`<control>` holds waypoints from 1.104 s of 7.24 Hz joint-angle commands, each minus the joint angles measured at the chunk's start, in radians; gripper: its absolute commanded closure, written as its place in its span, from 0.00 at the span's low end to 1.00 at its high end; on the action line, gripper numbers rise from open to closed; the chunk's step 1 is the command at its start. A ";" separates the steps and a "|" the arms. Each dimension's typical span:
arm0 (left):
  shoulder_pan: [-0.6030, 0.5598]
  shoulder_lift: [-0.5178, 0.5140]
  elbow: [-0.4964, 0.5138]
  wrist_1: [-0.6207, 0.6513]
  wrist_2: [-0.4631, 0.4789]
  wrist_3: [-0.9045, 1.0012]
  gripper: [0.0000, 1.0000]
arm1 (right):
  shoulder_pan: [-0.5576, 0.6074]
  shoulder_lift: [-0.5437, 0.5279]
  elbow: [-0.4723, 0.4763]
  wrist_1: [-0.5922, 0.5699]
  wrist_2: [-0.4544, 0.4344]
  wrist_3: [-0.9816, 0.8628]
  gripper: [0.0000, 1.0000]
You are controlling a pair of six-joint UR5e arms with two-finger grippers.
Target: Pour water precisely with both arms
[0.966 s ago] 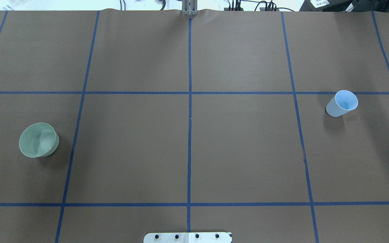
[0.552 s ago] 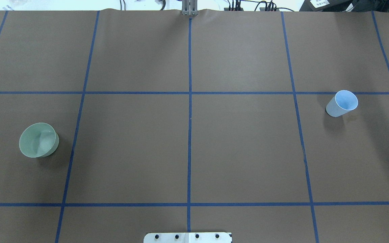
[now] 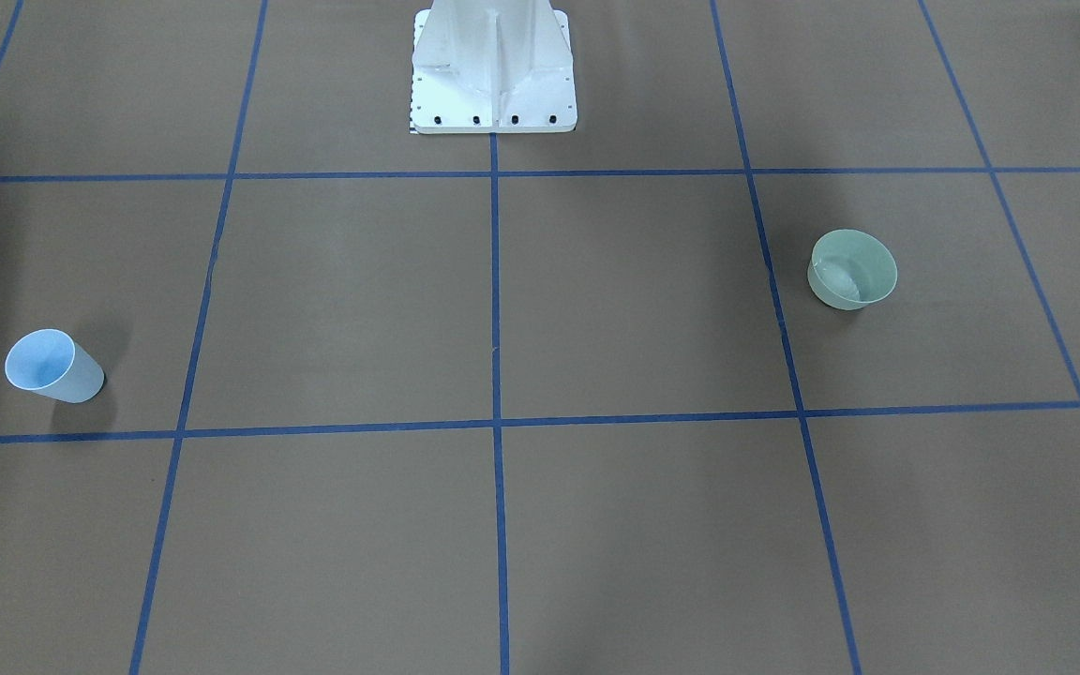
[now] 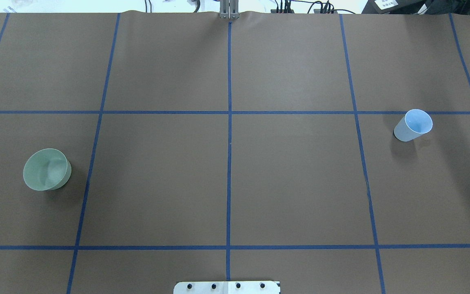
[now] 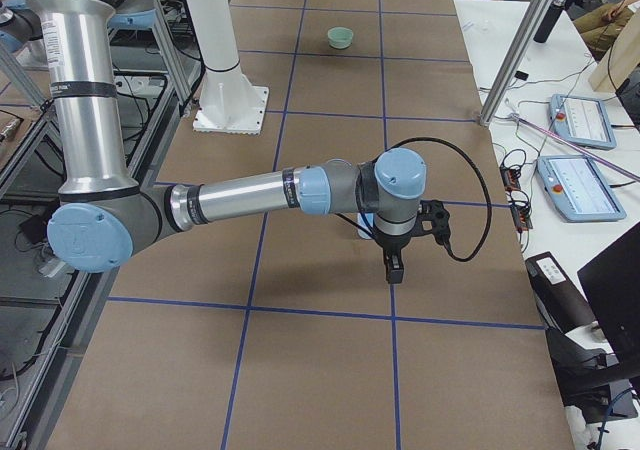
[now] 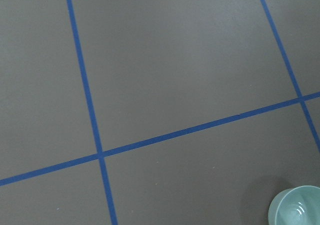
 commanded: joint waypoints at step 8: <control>0.563 0.040 -0.051 -0.099 0.337 -0.508 0.11 | 0.000 -0.002 -0.001 0.000 0.012 0.001 0.00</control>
